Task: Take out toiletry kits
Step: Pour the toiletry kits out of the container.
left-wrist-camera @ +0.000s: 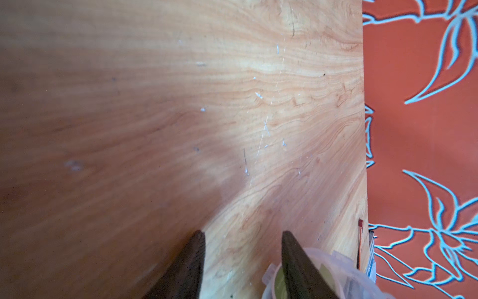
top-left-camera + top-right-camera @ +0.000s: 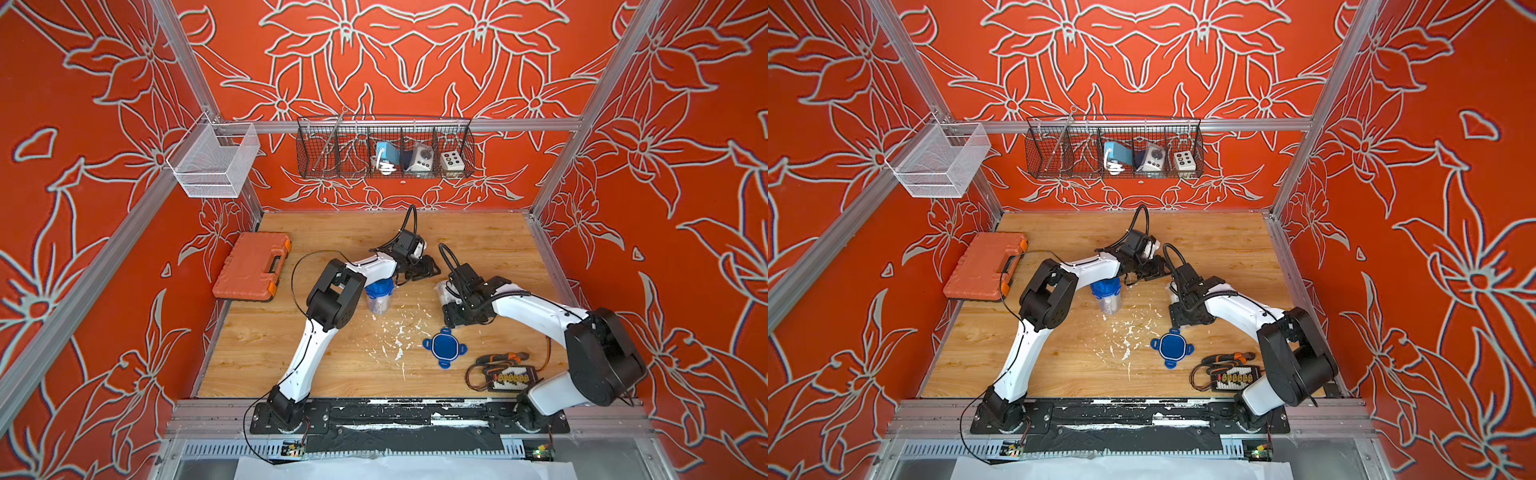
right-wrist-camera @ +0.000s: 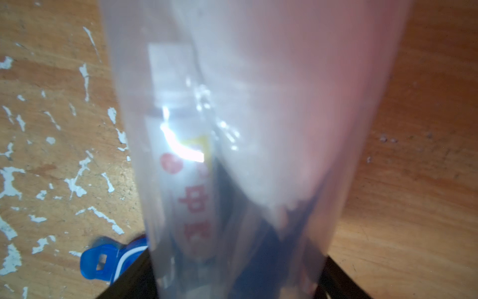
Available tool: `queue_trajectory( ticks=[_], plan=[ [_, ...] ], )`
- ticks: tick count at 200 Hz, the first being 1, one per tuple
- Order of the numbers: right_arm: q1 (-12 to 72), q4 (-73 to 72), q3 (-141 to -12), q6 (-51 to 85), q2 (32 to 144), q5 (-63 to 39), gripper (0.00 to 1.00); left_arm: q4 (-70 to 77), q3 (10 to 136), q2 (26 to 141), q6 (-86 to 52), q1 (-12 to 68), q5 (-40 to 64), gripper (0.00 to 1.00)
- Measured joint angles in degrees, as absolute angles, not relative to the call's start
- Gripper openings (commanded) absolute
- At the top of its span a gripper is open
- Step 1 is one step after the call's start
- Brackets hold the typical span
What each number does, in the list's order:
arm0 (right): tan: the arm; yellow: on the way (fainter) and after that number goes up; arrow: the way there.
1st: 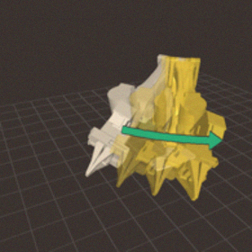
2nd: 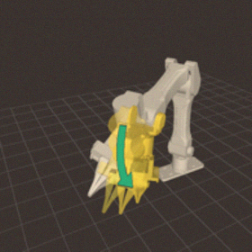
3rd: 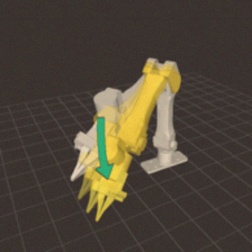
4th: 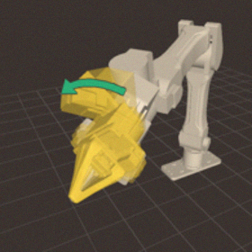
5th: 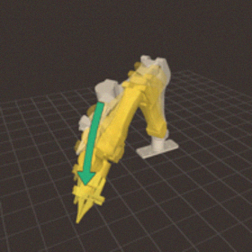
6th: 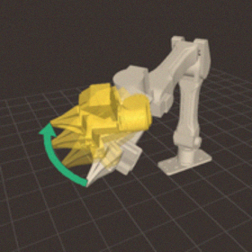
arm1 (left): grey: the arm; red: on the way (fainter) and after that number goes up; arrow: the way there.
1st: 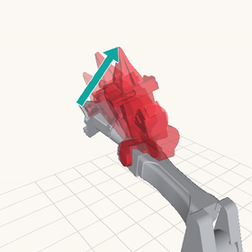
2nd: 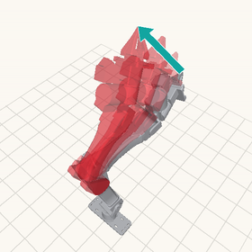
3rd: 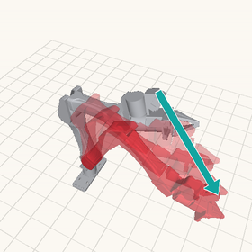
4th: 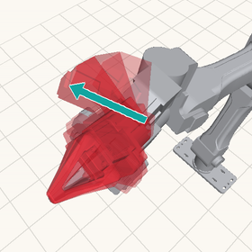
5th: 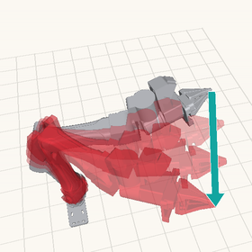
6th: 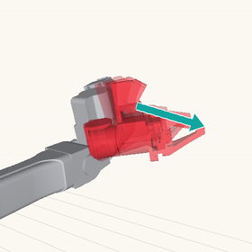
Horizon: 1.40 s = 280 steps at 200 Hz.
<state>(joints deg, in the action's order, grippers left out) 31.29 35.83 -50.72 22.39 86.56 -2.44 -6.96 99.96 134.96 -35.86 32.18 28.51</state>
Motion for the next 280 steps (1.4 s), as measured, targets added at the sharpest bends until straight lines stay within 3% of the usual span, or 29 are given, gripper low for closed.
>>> queue_trajectory(
  ticks=[31, 136, 216, 280],
  plan=[
    [31.57, 35.75, -49.98, 23.90, 86.17, -0.97, 0.65, -6.39, 97.51, 133.53, -35.90, 32.18, 28.62, 0.50],
    [31.55, 47.70, -49.10, 27.42, 82.35, -3.53, 0.57, -5.65, 95.61, 132.40, -35.55, 32.77, 28.32, 0.49],
    [31.55, 60.34, -58.33, 27.66, 88.03, -6.52, 0.50, -5.74, 95.61, 132.33, -34.50, 33.34, 28.14, 0.49],
    [31.42, 66.48, -64.20, 26.98, 90.74, -6.24, 0.50, -7.25, 95.61, 131.94, -32.58, 33.39, 28.14, 0.50]
  ],
)
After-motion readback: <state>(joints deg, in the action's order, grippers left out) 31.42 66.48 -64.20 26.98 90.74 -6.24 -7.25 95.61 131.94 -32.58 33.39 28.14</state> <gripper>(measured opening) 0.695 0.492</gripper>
